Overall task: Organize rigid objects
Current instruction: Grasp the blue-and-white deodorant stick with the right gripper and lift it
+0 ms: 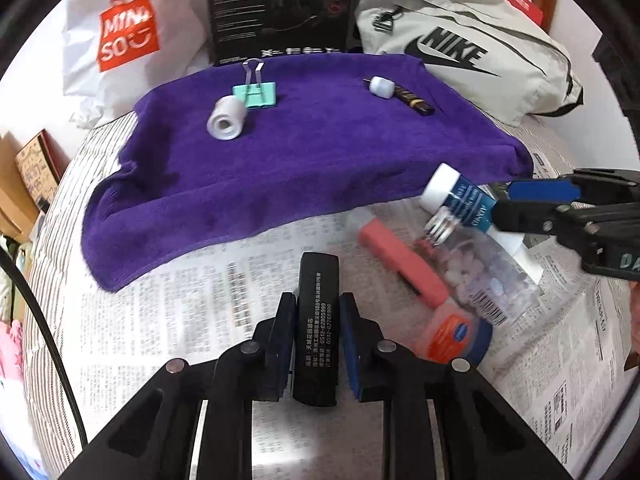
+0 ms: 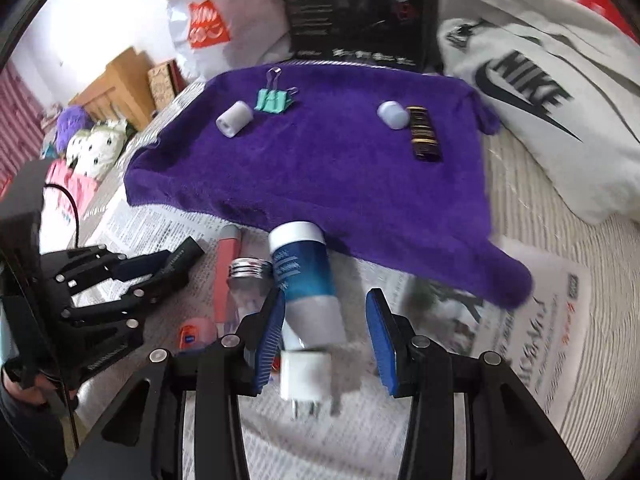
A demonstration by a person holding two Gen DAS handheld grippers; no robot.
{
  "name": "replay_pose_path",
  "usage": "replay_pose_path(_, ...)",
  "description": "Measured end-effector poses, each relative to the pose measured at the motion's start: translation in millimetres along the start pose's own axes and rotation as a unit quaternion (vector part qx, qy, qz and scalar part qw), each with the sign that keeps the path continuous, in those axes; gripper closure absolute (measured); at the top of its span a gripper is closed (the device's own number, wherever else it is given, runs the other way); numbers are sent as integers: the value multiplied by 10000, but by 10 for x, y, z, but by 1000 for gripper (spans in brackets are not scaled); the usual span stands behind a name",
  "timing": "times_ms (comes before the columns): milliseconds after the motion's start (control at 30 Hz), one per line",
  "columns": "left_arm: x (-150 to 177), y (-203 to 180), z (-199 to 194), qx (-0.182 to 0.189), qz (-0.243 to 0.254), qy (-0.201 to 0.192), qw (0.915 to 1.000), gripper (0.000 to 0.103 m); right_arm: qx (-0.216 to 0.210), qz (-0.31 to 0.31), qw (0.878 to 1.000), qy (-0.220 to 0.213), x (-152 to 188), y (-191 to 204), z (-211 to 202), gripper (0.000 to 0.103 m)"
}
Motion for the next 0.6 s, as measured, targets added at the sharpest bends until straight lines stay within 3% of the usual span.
replay_pose_path(167, 28, 103, -10, 215, -291, -28, 9993, 81, 22, -238, 9996, 174, -29, 96, 195, 62)
replay_pose_path(333, 18, 82, -3, 216, -273, -36, 9994, 81, 11, -278, 9990, 340, -35, 139, 393, 66)
replay_pose_path(467, 18, 99, -11, 298, -353, -47, 9989, 81, 116, -392, 9988, 286, -31, 148, 347, 66)
replay_pose_path(600, 41, 135, -30, 189, -333, -34, 9993, 81, 11, -216, 9998, 10, -7, 83, 39, 66)
Point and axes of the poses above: each gripper's, at about its wrist camera, not at the fingertips, and z roughly the way its jaws point, y to its left, x to its underside, the point moved 7 cm from there along z, roughly the way its jaws point, and after that the axes turned 5 degrees about -x, right-handed, at the moved point
